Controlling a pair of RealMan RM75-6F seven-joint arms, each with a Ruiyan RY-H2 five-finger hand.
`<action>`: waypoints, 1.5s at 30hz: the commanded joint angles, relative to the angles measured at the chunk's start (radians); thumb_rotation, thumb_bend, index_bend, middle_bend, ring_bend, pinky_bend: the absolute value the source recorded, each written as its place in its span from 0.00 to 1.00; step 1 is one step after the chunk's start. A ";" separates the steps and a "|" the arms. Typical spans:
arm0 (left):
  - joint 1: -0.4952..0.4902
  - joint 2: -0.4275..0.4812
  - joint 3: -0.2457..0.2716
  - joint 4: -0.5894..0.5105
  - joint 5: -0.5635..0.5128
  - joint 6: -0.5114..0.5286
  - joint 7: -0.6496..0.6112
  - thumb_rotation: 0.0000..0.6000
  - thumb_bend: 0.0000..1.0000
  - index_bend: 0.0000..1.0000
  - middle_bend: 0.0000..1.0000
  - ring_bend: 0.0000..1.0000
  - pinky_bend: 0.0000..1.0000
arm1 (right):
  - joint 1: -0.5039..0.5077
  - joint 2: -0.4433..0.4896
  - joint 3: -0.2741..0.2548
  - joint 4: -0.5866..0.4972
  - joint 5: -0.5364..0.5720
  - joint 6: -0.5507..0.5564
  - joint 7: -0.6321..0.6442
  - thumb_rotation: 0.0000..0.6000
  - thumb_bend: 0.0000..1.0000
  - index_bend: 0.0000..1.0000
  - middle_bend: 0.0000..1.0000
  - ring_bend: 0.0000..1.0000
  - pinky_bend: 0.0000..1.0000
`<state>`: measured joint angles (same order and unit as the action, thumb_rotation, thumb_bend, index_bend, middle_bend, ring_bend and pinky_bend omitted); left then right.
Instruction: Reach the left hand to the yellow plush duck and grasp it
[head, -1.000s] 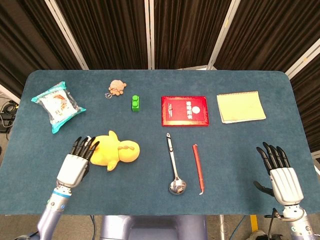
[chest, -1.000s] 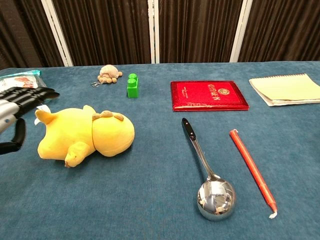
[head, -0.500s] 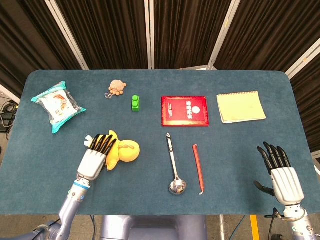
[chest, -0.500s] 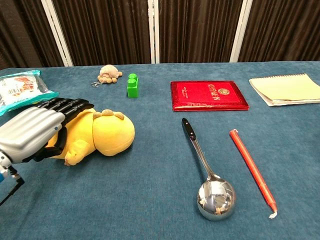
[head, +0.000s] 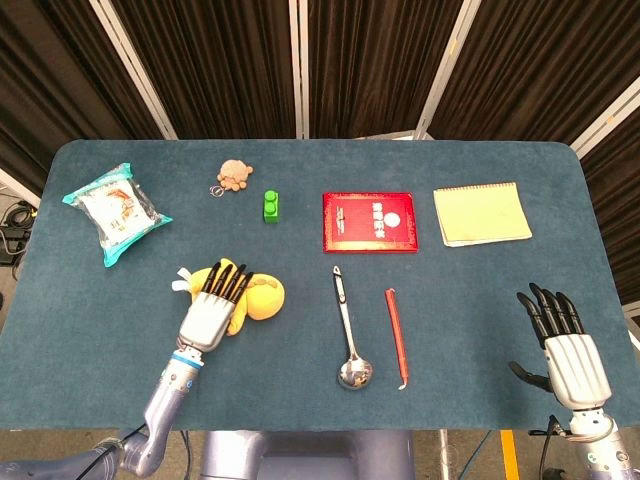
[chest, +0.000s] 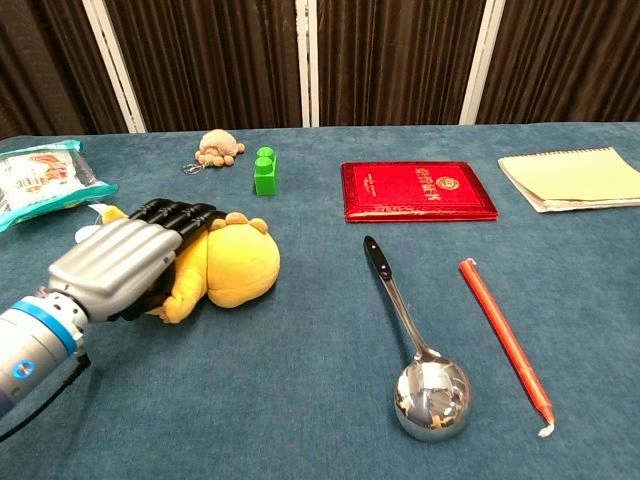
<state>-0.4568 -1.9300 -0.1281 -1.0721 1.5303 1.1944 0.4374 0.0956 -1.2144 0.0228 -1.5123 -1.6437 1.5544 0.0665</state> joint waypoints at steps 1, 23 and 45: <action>-0.009 -0.017 0.010 0.003 0.003 0.000 0.021 1.00 1.00 0.00 0.00 0.00 0.00 | -0.001 0.000 0.000 -0.001 -0.002 0.002 0.000 1.00 0.13 0.00 0.00 0.00 0.00; -0.010 -0.014 0.027 -0.030 -0.031 0.033 0.044 1.00 1.00 0.00 0.00 0.00 0.00 | 0.000 0.000 -0.003 -0.002 -0.005 0.000 -0.003 1.00 0.13 0.00 0.00 0.00 0.00; 0.043 0.073 0.036 0.016 -0.024 0.142 -0.132 1.00 1.00 0.00 0.00 0.00 0.00 | 0.001 -0.013 -0.008 -0.001 -0.011 -0.006 -0.033 1.00 0.13 0.00 0.00 0.00 0.00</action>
<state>-0.4133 -1.8611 -0.0913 -1.0509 1.5019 1.3320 0.3063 0.0965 -1.2271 0.0145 -1.5138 -1.6544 1.5480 0.0339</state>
